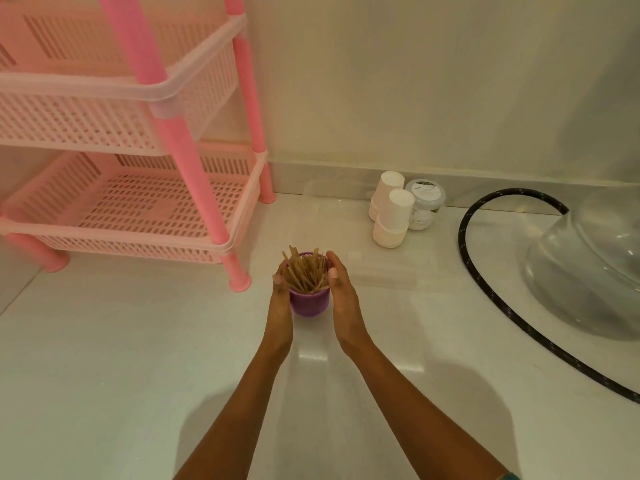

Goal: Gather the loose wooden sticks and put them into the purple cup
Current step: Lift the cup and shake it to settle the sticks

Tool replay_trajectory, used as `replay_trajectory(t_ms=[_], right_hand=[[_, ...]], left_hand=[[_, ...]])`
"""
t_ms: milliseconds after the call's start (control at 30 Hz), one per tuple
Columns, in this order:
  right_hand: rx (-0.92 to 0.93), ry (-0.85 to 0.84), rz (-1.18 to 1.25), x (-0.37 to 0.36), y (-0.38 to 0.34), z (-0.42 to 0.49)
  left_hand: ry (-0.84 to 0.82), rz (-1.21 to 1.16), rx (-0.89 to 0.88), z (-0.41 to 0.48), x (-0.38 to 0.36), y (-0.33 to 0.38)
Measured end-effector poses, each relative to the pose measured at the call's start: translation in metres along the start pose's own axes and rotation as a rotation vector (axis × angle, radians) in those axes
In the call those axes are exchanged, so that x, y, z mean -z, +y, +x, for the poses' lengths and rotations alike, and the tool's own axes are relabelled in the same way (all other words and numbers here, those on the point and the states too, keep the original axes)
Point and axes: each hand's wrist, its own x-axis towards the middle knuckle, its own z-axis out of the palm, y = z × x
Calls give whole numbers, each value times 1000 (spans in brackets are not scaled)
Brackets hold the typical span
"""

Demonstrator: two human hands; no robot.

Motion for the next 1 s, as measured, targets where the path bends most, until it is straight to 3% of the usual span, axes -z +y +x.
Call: replay_trajectory(t_ms=[300, 700, 1000], right_hand=[[14, -136, -89, 33, 28, -42], [65, -75, -216, 65, 32, -91], [-13, -86, -208, 81, 30, -106]], left_hand=[[-236, 248, 15, -44, 16, -4], [-232, 353, -30, -87, -1, -10], [-179, 382, -35, -103, -19, -16]])
